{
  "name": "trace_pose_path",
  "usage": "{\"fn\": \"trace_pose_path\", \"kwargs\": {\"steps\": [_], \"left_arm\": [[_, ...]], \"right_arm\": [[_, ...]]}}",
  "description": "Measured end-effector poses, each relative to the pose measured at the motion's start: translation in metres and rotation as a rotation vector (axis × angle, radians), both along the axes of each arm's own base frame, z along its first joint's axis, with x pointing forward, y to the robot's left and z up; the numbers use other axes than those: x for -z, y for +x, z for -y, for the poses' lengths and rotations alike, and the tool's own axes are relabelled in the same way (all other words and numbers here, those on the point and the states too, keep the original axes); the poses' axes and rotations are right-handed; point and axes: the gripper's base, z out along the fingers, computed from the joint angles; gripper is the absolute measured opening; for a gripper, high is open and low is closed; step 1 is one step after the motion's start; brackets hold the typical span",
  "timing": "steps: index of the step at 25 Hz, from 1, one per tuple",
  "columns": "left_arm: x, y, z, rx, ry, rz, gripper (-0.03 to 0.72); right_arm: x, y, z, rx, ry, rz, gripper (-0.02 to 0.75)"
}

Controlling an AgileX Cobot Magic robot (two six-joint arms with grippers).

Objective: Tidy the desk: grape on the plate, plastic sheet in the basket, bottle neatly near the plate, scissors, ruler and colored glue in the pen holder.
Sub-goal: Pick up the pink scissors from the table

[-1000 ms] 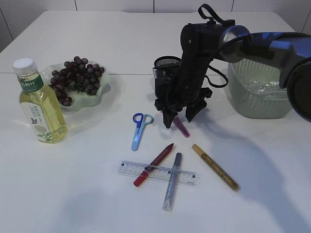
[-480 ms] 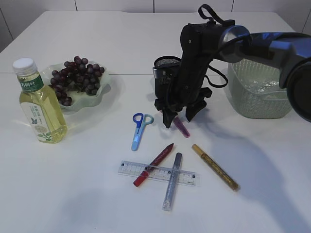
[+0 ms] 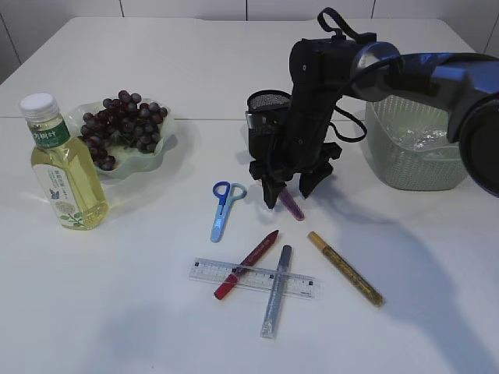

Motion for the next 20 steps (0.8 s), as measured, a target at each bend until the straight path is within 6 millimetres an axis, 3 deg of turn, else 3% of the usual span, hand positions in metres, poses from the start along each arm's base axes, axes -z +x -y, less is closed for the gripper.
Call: {"fn": "trace_pose_path", "kwargs": {"steps": [20], "left_arm": [[0.0000,0.0000,-0.0001,0.000,0.001,0.000,0.438]], "right_arm": [[0.0086,0.0023,0.0002,-0.004,-0.016,-0.006,0.564]]}}
